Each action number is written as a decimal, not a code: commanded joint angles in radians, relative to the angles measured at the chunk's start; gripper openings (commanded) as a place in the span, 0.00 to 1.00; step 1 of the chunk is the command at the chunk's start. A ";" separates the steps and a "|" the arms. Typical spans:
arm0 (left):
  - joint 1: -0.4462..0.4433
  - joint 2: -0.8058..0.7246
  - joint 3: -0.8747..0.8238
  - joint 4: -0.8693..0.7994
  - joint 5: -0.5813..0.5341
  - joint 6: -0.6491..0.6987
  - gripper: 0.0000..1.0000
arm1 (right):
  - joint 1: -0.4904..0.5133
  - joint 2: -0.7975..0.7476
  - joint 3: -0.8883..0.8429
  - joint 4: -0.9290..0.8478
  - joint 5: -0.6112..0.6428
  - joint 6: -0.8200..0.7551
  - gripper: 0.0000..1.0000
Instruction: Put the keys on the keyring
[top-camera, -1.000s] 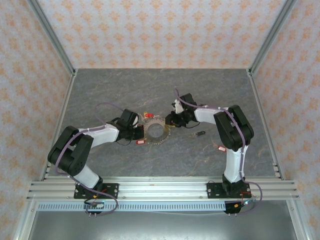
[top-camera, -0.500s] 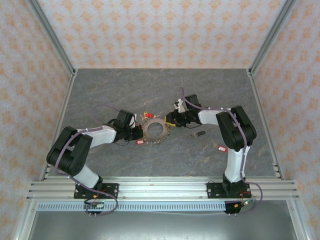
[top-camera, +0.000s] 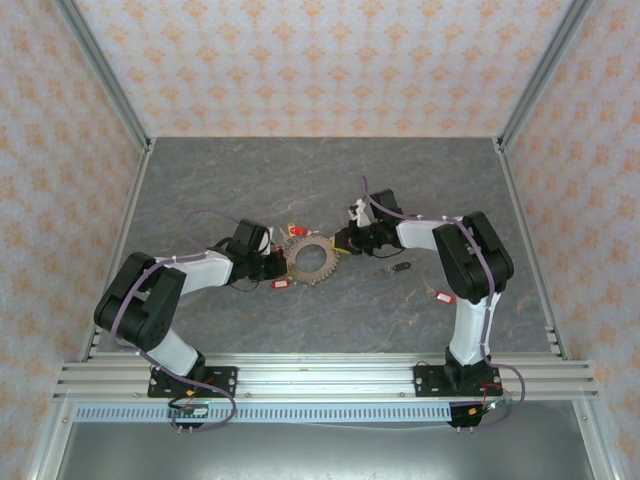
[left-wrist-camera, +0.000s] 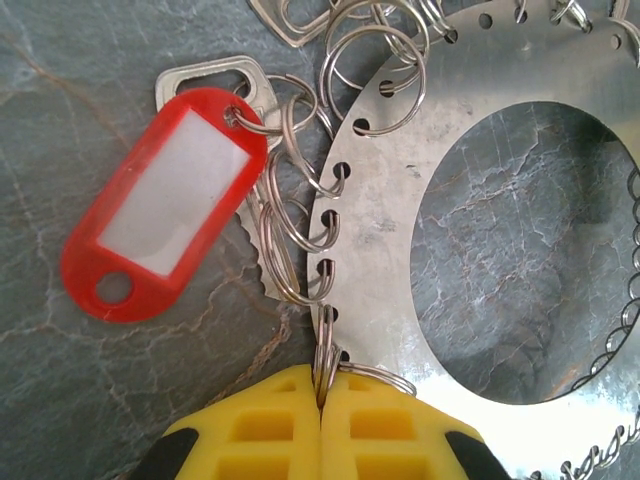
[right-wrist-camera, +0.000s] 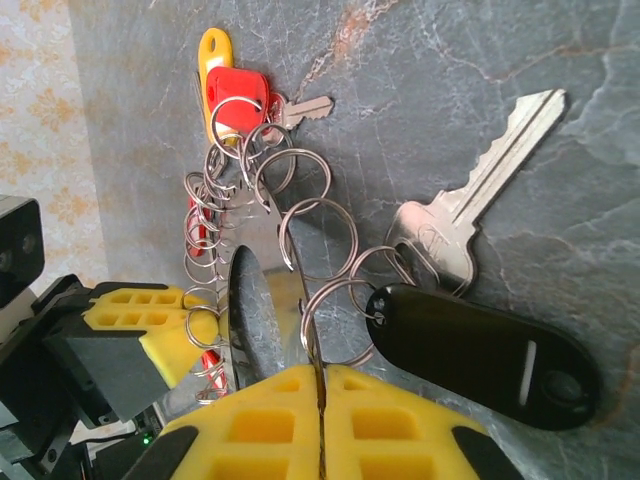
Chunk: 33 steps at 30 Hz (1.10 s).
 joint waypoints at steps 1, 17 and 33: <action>-0.009 -0.021 -0.020 -0.011 -0.066 -0.010 0.15 | 0.021 -0.072 0.004 -0.023 -0.004 -0.006 0.03; -0.008 -0.544 -0.068 -0.076 -0.121 -0.281 0.92 | -0.026 -0.379 -0.171 0.309 -0.008 0.246 0.00; -0.022 -0.368 0.045 0.104 0.030 -0.473 0.90 | -0.026 -0.482 -0.130 0.393 -0.100 0.466 0.00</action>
